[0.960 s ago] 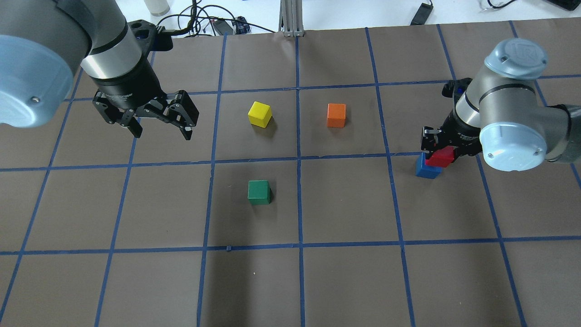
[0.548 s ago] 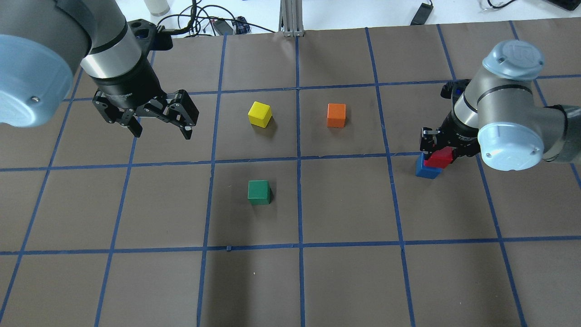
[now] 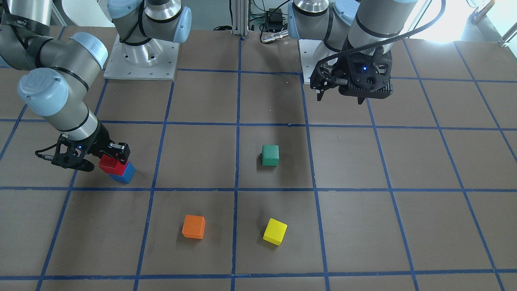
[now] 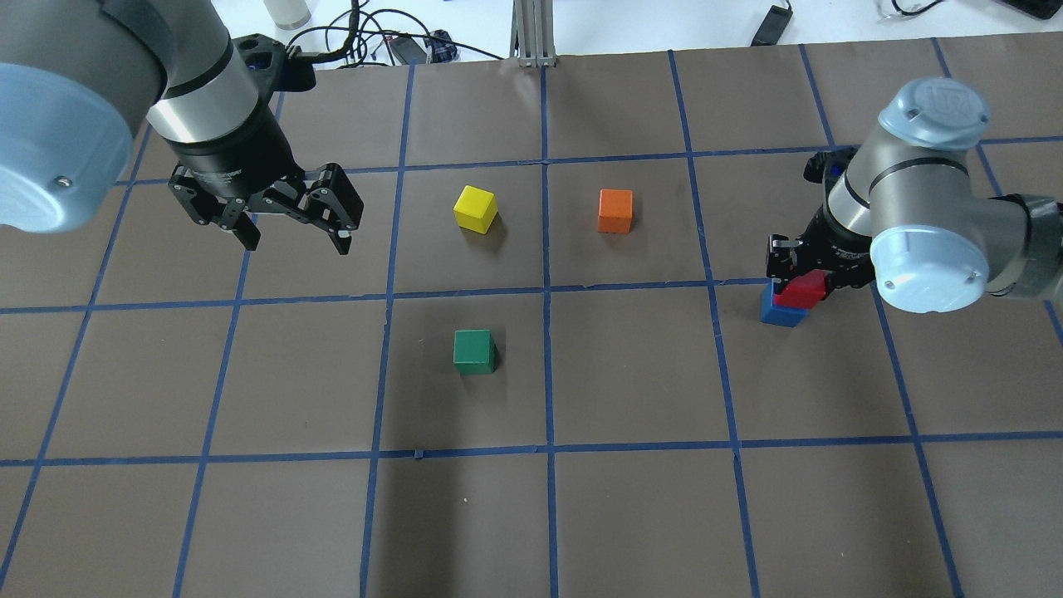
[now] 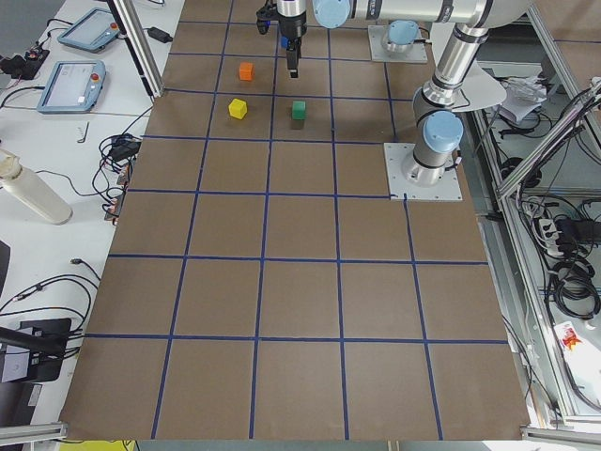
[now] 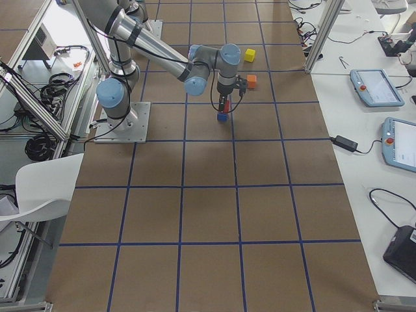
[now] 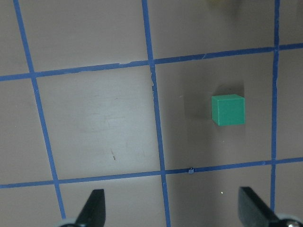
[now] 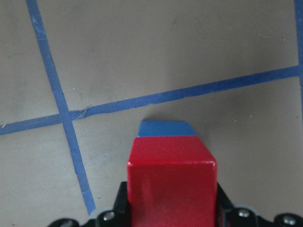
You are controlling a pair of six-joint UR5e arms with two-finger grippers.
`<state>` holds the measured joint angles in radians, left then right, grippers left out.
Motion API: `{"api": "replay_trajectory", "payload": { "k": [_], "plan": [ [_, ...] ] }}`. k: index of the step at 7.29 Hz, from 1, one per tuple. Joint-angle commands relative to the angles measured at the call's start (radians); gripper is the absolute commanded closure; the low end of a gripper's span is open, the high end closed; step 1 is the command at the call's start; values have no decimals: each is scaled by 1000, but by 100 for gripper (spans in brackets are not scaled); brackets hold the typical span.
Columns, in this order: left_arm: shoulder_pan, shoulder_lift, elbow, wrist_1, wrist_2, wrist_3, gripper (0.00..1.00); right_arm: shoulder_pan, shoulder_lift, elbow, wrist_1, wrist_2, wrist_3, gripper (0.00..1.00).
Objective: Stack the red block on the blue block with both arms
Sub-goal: 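Lower the red cube onto the blue cube and open the right gripper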
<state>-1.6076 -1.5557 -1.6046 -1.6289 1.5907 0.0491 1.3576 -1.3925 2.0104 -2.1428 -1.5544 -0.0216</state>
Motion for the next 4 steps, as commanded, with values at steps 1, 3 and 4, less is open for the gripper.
{"api": "replay_trajectory", "payload": {
  "k": [1,3,4],
  "plan": [
    [0,2,0,1,0,0,0,0,7,5,-3,-1,2,39],
    [2,2,0,1,0,2,0,0,6,5,-28,-15,3,13],
    [2,2,0,1,0,0,0,0,-5,-5,-54,-16,0,0]
  ]
}}
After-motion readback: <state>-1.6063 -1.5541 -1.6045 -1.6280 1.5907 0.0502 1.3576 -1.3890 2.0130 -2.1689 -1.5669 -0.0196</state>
